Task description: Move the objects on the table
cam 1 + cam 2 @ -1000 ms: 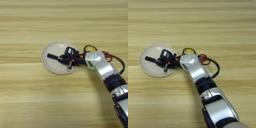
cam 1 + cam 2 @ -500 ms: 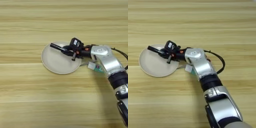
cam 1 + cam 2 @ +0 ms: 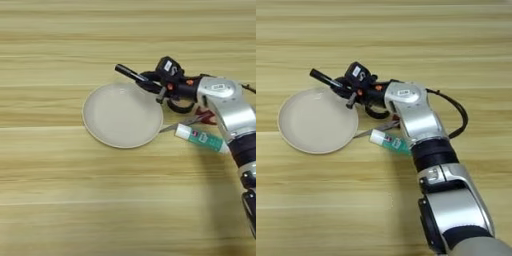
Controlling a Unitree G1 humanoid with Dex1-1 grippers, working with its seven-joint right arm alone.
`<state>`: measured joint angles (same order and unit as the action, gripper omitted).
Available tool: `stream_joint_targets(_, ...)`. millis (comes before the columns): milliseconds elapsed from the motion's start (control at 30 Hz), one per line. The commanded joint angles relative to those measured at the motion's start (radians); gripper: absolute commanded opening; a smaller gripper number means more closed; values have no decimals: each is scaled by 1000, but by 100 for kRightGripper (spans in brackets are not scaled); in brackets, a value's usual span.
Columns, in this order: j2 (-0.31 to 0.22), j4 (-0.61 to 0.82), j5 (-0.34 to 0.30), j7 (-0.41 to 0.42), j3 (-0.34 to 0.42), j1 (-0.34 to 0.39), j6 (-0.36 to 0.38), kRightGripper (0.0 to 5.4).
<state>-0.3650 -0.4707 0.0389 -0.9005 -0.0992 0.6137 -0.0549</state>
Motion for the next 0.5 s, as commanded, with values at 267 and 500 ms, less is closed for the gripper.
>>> stream_joint_targets(267, -97, -58, -10, 72, 72, 144, 70, 96)
stream_joint_targets(500, -130, -163, 15, 119, 82, 182, 110, 96)
